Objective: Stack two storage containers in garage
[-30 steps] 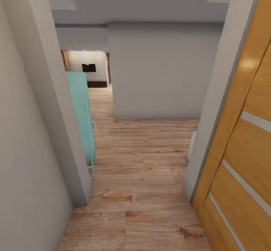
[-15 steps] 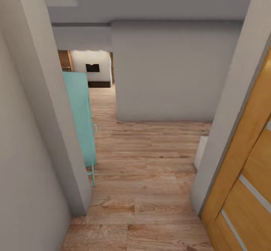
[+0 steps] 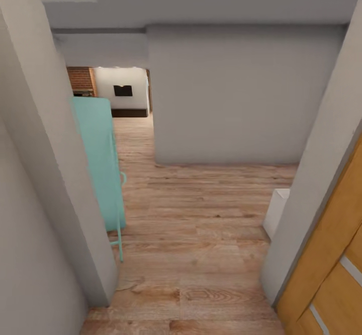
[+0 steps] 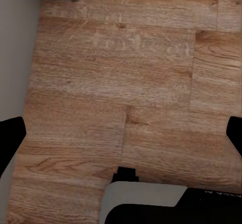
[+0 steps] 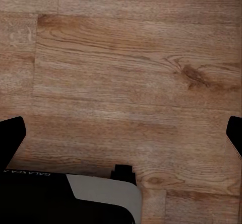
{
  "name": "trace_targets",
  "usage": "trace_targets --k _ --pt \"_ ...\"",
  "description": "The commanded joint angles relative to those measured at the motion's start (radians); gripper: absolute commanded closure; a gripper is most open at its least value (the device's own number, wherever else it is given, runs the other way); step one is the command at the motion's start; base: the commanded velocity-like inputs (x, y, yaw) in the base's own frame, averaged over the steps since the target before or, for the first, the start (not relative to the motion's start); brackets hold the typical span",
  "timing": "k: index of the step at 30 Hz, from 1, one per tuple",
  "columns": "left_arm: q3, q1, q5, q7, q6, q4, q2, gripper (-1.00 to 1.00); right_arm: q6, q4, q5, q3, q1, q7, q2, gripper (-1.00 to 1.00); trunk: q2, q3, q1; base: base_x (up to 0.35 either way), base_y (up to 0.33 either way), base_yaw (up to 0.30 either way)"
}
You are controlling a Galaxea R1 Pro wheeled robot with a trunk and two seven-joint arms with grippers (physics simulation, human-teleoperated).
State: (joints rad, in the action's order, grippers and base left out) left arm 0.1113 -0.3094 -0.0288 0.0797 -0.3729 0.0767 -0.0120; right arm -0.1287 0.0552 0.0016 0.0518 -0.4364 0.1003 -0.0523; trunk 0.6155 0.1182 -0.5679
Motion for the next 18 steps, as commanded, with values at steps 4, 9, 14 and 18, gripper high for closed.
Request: trace_targets --k 4,9,14,18 --pt "0.007 -0.002 -0.003 0.002 -0.007 0.005 0.0 -1.0 -0.008 0.005 0.0 0.005 -0.002 0.002 0.0 -1.0 0.002 0.002 -0.001 0.324 -0.087 0.0" --pt "0.007 -0.002 -0.003 0.002 -0.007 0.005 0.0 -1.0 -0.008 0.005 0.0 0.005 -0.002 0.002 0.0 -1.0 0.002 0.002 -0.001 0.324 -0.142 0.0" --pt "0.007 -0.002 -0.003 0.002 -0.007 0.005 0.0 -1.0 -0.008 0.005 0.0 0.005 -0.002 0.002 0.0 -1.0 0.002 0.002 -0.001 0.324 -0.152 0.0" --pt "0.007 -0.002 -0.003 0.002 -0.007 0.005 0.0 -1.0 -0.008 0.005 0.0 0.005 -0.002 0.002 0.0 -1.0 0.002 0.002 -0.001 0.324 -0.156 0.0"
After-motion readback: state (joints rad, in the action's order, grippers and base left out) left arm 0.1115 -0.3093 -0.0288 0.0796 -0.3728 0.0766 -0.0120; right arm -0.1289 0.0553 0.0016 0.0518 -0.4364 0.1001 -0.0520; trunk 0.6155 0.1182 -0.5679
